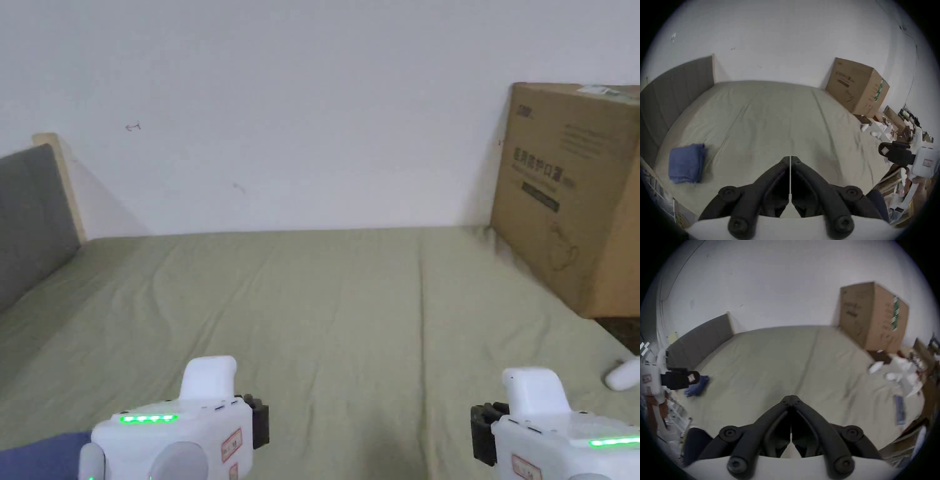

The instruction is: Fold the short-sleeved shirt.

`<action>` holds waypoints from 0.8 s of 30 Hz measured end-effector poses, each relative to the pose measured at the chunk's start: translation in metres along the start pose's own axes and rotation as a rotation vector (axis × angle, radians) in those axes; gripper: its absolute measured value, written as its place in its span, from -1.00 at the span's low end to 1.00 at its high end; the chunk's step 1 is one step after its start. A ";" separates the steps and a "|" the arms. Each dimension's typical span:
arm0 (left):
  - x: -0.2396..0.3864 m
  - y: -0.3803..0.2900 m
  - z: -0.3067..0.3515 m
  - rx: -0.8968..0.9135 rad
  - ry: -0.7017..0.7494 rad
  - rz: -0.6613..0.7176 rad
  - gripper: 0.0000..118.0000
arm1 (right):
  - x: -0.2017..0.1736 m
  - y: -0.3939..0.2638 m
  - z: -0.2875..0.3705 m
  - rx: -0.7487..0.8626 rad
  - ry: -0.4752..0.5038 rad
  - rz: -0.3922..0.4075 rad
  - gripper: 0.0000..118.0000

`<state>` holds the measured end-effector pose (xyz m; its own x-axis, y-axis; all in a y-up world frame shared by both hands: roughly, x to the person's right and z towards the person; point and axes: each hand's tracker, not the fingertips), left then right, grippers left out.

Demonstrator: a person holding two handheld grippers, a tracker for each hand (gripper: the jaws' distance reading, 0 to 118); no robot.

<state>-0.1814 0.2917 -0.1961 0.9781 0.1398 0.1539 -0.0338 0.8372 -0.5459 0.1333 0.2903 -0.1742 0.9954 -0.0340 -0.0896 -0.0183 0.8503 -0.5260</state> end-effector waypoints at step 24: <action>0.066 0.033 0.076 0.535 0.197 -0.155 -0.98 | 0.012 0.039 0.087 0.530 -0.211 0.088 -1.00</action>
<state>-0.1332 0.3690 -0.1409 0.9979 -0.0630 0.0146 0.0634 0.9975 -0.0297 0.1532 0.3688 -0.1227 0.9905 0.1080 0.0854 -0.1063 0.9940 -0.0242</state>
